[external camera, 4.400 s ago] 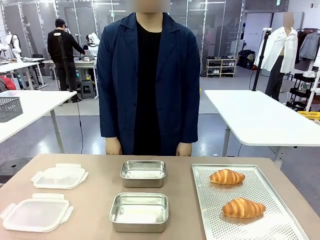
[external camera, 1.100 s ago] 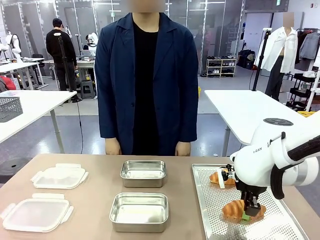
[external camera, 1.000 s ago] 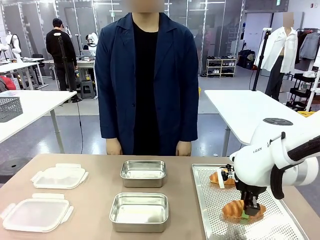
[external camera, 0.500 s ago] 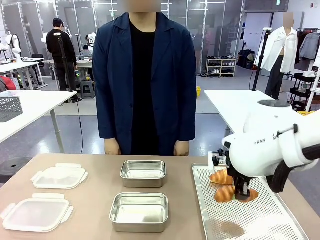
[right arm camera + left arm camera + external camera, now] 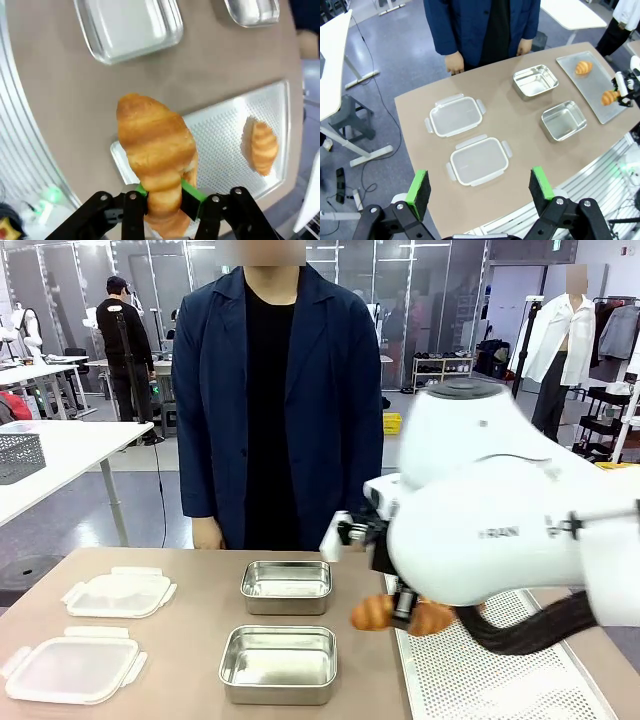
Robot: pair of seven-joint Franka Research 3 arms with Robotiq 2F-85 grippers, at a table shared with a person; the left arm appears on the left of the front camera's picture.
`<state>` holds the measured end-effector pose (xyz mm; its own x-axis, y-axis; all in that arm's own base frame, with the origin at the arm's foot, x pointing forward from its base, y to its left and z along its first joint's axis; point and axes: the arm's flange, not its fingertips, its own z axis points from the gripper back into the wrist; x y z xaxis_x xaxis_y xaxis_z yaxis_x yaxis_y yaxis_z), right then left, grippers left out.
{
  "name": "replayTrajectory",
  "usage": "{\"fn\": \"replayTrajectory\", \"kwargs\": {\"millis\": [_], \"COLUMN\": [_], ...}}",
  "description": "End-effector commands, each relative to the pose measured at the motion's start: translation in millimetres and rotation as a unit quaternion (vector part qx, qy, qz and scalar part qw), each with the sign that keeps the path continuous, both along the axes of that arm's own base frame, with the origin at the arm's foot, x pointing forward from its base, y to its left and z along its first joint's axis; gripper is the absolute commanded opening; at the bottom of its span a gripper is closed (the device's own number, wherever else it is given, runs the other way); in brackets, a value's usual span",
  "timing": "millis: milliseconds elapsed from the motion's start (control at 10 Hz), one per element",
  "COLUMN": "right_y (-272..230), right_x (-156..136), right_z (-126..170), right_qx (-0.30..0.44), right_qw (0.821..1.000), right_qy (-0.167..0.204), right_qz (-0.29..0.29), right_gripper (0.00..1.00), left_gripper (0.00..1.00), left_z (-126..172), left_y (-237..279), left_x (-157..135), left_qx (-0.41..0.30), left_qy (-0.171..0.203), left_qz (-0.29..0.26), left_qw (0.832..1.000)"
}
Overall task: Place the bread into the airtight container.
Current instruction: Pick up a Butter Roll and place it into an empty Airtight Container.
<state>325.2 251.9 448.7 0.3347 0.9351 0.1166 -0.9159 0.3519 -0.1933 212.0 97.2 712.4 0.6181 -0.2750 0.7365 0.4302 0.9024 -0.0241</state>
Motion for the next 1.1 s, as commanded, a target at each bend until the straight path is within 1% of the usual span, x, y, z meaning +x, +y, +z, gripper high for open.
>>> {"fn": "replayTrajectory", "kwargs": {"millis": [0,100,200,400,500,600,700,900,1000], "right_y": [54.9,82.4,104.5,138.6,152.2,162.8,171.9,186.2,187.5], "right_x": [17.5,20.9,27.2,39.6,38.5,39.9,41.2,39.8,39.7], "right_z": [-5.1,-11.6,-21.9,-42.7,-52.2,-62.0,-69.3,-76.0,-79.5], "right_qx": [0.013,0.005,-0.024,-0.030,-0.029,-0.033,-0.046,-0.040,-0.028], "right_qw": [1.000,1.000,1.000,0.999,0.999,0.999,0.998,0.999,0.999], "right_qy": [-0.004,-0.002,-0.017,-0.008,0.006,0.012,0.009,0.001,0.014], "right_qz": [-0.011,0.003,0.010,0.020,0.032,0.038,0.038,0.028,0.026], "right_gripper": [0.14,0.14,0.14,0.14,0.14,0.14,0.14,0.14,0.30], "left_gripper": [1.00,1.00,1.00,1.00,1.00,1.00,1.00,1.00,1.00], "left_z": [3.5,3.5,3.5,3.5,3.5,3.5,3.5,3.5,3.5], "left_y": [-0.1,-0.1,-0.1,-0.1,-0.1,-0.1,-0.1,-0.1,-0.1], "left_x": [0.2,0.2,0.2,0.2,0.2,0.2,0.2,0.2,0.2], "left_qx": [0.006,0.006,0.006,0.006,0.006,0.006,0.006,0.006,0.006], "left_qy": [0.001,0.001,0.001,0.001,0.001,0.001,0.001,0.001,0.001], "left_qz": [0.000,0.000,0.000,0.000,0.000,0.000,0.000,0.000,0.000], "left_qw": [1.000,1.000,1.000,1.000,1.000,1.000,1.000,1.000,1.000]}}
